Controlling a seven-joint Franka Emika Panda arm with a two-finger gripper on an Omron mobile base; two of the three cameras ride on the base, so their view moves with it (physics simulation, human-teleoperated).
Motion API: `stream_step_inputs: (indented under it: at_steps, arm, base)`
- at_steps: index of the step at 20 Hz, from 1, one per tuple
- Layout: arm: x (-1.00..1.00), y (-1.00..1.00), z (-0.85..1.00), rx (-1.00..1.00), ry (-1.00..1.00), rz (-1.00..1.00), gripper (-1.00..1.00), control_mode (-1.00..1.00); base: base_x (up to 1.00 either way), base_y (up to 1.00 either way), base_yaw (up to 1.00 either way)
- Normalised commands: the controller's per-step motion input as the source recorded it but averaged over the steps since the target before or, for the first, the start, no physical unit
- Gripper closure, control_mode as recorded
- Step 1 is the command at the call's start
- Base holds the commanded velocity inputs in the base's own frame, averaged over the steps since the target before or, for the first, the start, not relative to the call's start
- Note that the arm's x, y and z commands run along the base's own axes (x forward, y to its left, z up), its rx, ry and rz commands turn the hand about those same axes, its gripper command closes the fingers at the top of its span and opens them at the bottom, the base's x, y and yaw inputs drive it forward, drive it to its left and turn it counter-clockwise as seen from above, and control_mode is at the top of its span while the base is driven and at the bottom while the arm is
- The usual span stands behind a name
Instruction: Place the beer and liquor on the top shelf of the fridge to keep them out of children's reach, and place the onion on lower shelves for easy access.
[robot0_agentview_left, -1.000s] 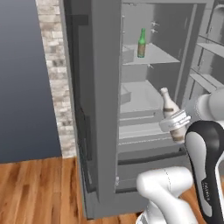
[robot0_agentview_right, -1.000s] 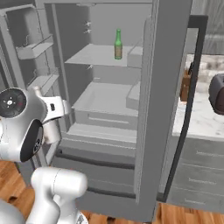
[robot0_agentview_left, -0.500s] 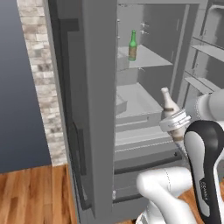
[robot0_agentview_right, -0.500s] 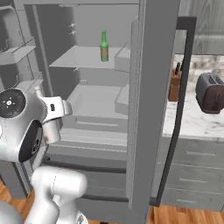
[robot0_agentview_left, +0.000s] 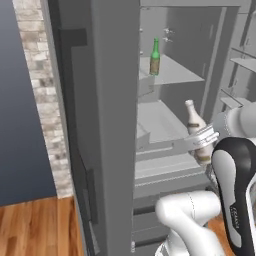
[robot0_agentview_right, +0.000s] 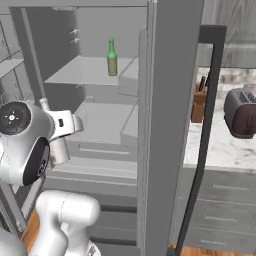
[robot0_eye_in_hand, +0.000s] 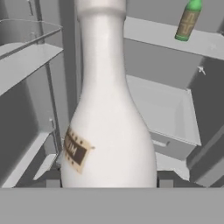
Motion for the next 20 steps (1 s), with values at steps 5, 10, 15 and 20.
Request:
stream_step_inputs:
  at_steps: [5, 10, 15, 20]
  arm:
    - [0.0, 0.0, 0.0, 0.0, 0.0, 0.0, 1.0, 1.0]
    - [0.0, 0.0, 0.0, 0.0, 0.0, 0.0, 1.0, 1.0]
    - [0.06, 0.0, 0.0, 0.0, -0.12, -0.11, 1.0, -1.0]
    - [0.0, 0.0, 0.14, 0.04, -0.18, -0.1, 1.0, -1.0]
  base:
    - [0.67, 0.0, -0.03]
    - [0.53, 0.0, -0.05]
    - [0.0, 0.0, 0.0]
    - [0.0, 0.0, 0.0]
